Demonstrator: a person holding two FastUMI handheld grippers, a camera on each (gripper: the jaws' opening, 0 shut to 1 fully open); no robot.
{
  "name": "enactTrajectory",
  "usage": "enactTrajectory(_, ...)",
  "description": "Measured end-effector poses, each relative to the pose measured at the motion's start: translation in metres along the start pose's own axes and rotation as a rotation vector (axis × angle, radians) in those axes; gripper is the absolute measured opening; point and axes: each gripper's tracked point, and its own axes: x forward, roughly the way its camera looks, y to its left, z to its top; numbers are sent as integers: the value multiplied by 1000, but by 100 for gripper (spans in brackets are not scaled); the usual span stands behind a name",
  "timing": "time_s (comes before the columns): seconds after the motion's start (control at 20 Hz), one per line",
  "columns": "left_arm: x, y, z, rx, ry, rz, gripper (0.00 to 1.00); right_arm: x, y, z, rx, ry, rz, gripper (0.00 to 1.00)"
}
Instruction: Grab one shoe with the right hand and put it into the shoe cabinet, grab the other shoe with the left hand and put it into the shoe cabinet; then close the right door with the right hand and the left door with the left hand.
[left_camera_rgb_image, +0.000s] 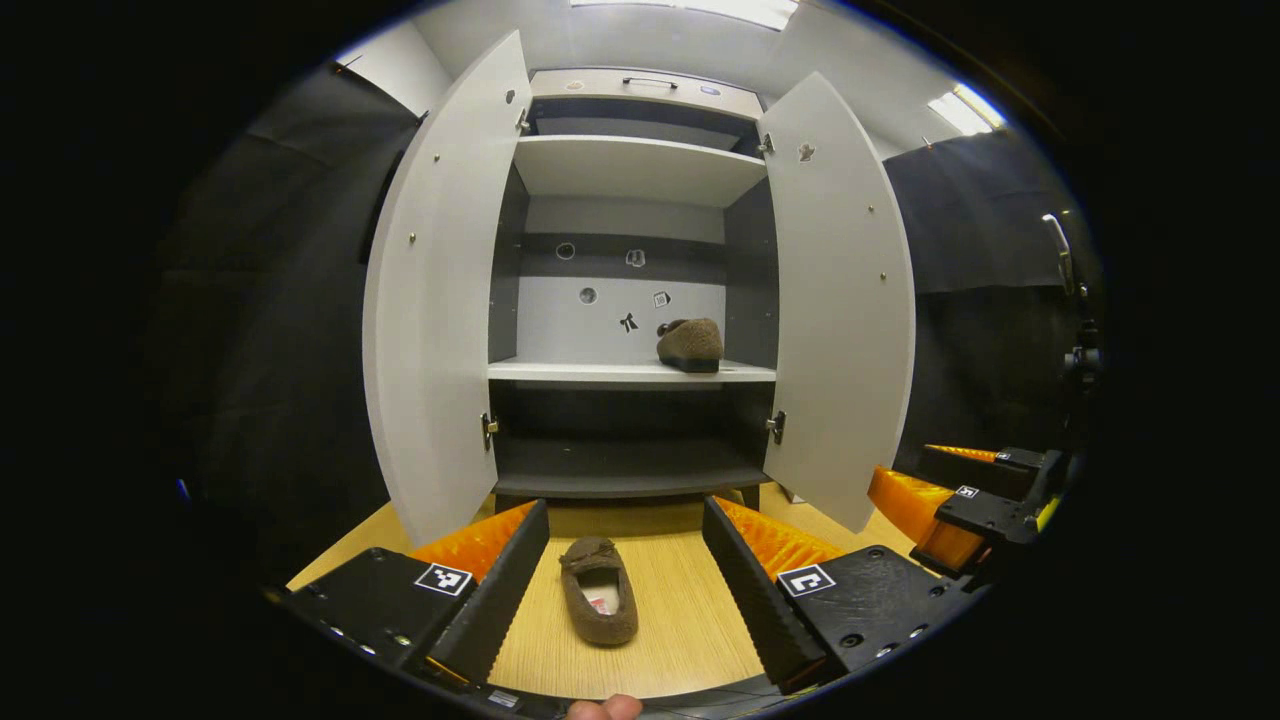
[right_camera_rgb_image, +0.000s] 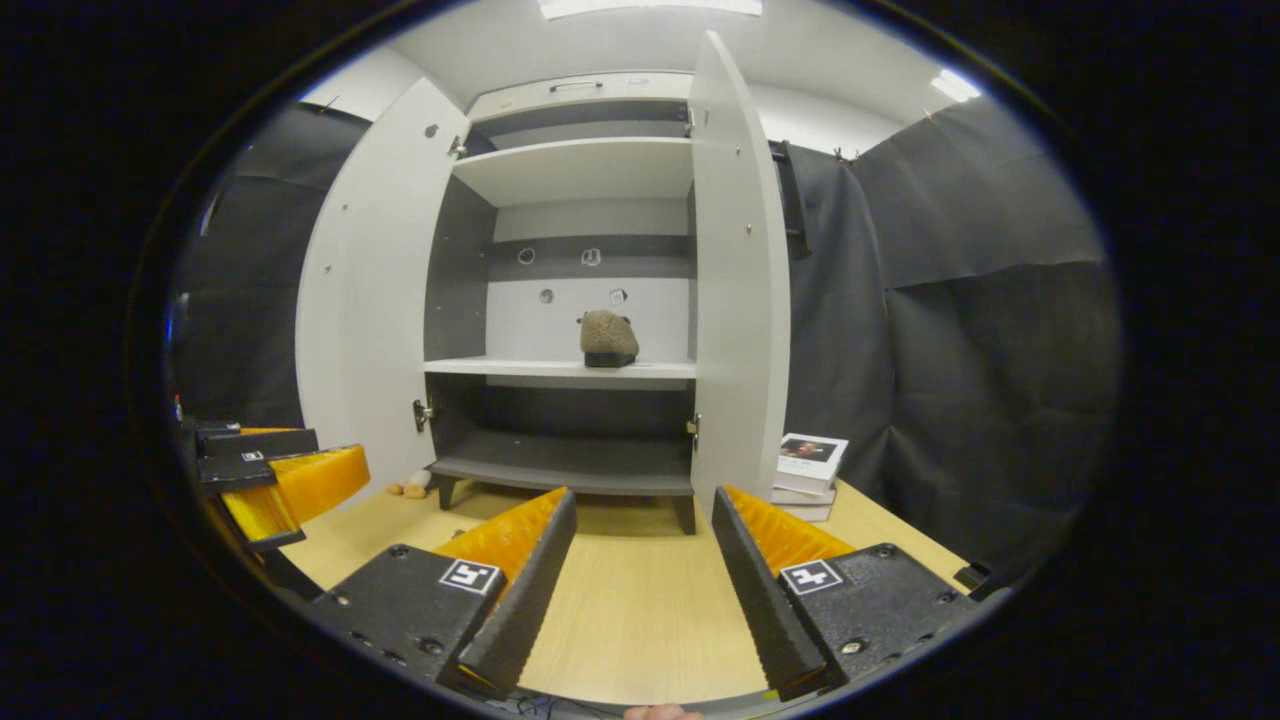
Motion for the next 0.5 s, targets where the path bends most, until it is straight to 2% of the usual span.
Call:
enactTrajectory(0.3,18,10,-24,-35,103,1,95,-5,-2,-9,23,21,-2,88)
enactTrajectory(0.5,48,26,-52,-83,194,13,95,-6,-6,-3,28,13,-11,88)
